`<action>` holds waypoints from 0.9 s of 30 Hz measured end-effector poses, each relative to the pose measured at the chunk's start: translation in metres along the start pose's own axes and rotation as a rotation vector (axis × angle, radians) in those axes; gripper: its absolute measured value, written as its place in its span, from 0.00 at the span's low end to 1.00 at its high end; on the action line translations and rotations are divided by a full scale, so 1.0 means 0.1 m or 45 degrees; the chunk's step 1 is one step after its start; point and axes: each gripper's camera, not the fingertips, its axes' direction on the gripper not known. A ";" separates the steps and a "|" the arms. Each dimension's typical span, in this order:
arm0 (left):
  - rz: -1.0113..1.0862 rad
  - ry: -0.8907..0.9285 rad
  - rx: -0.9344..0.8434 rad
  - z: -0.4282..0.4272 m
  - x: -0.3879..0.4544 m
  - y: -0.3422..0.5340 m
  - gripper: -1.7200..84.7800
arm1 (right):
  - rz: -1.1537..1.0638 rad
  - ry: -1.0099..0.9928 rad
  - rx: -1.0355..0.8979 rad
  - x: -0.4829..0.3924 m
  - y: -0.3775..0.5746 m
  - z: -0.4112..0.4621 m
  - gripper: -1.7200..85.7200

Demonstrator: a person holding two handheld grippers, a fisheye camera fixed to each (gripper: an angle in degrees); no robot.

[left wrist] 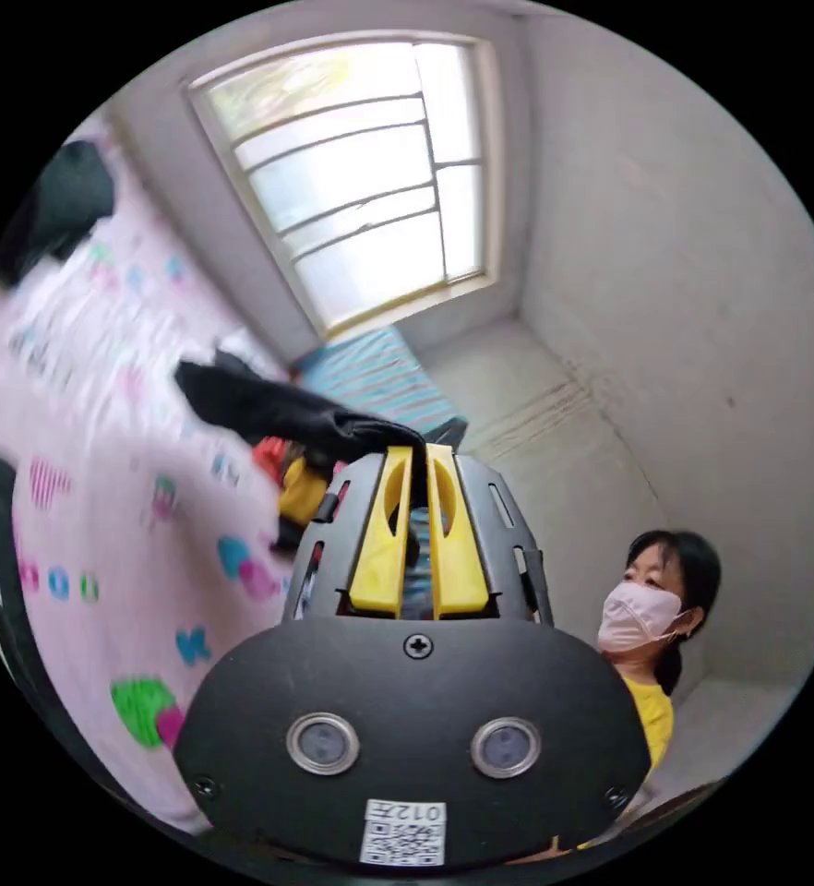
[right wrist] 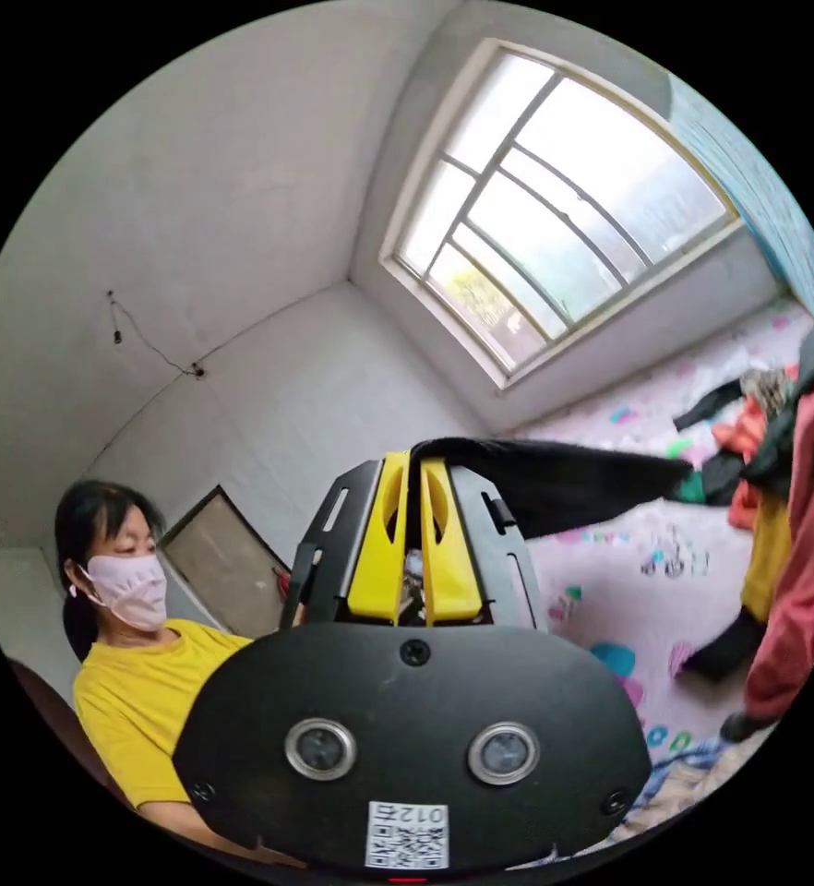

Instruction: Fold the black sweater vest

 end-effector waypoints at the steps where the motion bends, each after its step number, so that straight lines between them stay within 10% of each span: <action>1: -0.189 -0.038 -0.086 -0.01 -0.48 0.27 0.04 | 0.095 0.044 -0.068 0.22 0.27 0.00 0.04; 11: -0.885 -0.574 -0.365 0.20 -2.50 2.29 0.03 | 1.007 0.427 -0.347 1.99 2.72 -0.04 0.04; 27: -0.750 -1.150 -0.700 0.30 -1.90 3.09 0.03 | 0.890 0.652 -0.963 1.58 2.71 0.13 0.04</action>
